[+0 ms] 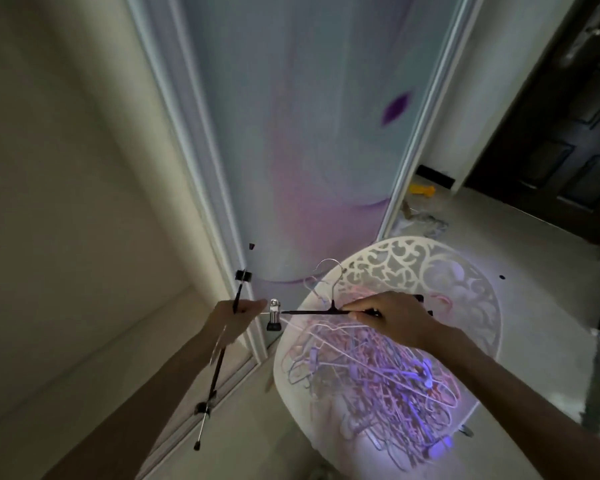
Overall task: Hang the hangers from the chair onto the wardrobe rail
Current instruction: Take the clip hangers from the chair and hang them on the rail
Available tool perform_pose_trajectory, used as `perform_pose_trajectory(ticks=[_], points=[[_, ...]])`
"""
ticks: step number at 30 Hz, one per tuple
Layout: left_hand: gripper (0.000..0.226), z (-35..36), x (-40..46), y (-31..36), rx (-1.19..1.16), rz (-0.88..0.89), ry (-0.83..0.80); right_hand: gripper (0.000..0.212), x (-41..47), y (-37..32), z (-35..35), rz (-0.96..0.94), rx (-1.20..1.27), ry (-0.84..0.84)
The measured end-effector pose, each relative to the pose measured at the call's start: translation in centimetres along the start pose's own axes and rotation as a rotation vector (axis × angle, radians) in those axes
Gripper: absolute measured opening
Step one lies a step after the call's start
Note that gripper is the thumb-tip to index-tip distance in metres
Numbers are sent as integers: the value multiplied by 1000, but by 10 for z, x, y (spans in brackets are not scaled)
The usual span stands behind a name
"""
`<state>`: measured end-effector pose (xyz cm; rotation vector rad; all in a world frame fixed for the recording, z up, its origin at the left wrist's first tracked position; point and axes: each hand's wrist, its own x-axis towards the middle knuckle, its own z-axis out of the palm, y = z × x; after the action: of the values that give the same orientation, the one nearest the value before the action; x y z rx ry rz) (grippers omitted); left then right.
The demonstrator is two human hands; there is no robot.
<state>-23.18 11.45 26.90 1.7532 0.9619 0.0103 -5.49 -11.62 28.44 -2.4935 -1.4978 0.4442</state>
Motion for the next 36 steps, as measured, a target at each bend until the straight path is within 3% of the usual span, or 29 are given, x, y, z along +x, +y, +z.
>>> perform_pose_trajectory(ticks=[3,9,14,21,24,28,32,36], points=[[20,-47,-33,-19,28,-51,22,26,-2,-52,-2,-65,71,21],[12,-122,-119,-50,14,36,11,26,-26,-176,22,-140,130,136],[33,-204,-182,-77,188,47,91,22,-36,-282,24,-255,193,280],[19,-285,-200,-56,191,123,128,21,7,-360,-9,-230,247,112],[23,-309,-187,-41,139,151,184,23,35,-377,-26,-223,196,125],[14,-347,-163,-28,-120,84,249,27,69,-382,-52,-127,97,225],[33,-379,-132,-21,-556,-27,247,28,110,-385,-87,-83,95,307],[31,-411,-95,6,-711,-35,319,26,176,-407,-134,-83,86,385]])
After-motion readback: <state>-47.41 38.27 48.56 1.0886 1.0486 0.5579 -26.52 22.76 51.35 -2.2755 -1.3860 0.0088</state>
